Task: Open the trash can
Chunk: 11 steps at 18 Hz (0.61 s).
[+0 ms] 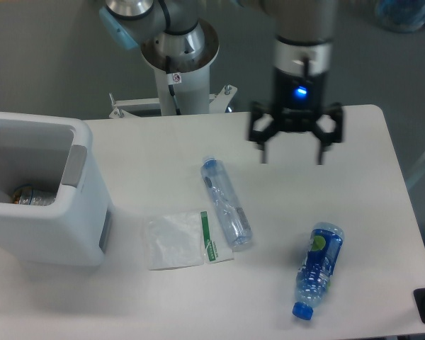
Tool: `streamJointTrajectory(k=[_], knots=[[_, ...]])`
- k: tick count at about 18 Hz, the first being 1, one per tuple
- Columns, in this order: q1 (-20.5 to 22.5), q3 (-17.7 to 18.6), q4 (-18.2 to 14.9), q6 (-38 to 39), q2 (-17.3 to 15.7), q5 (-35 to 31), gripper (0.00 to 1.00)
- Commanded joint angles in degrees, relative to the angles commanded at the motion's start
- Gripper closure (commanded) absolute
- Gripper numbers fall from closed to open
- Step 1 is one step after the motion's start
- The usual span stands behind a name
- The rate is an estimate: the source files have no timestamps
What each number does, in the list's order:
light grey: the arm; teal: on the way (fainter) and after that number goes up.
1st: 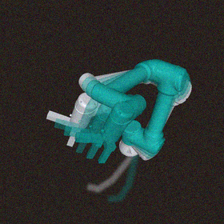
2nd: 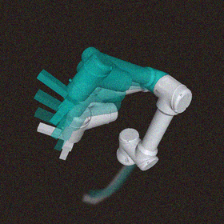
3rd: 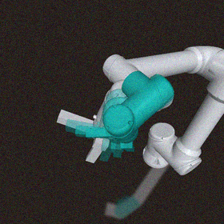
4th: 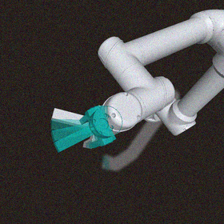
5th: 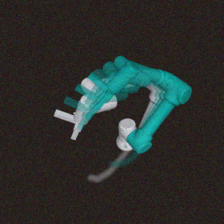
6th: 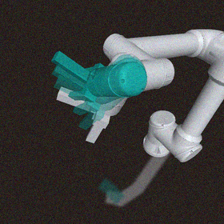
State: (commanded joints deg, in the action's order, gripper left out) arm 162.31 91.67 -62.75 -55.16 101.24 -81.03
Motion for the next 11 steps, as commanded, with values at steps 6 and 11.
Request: streamJointTrajectory(k=[6, 11], knots=[[1.0, 1.2, 0.2, -19.7, 3.8, -1.6, 0.00], [0.8, 1.5, 0.6, -23.0, 4.8, -3.3, 0.00]])
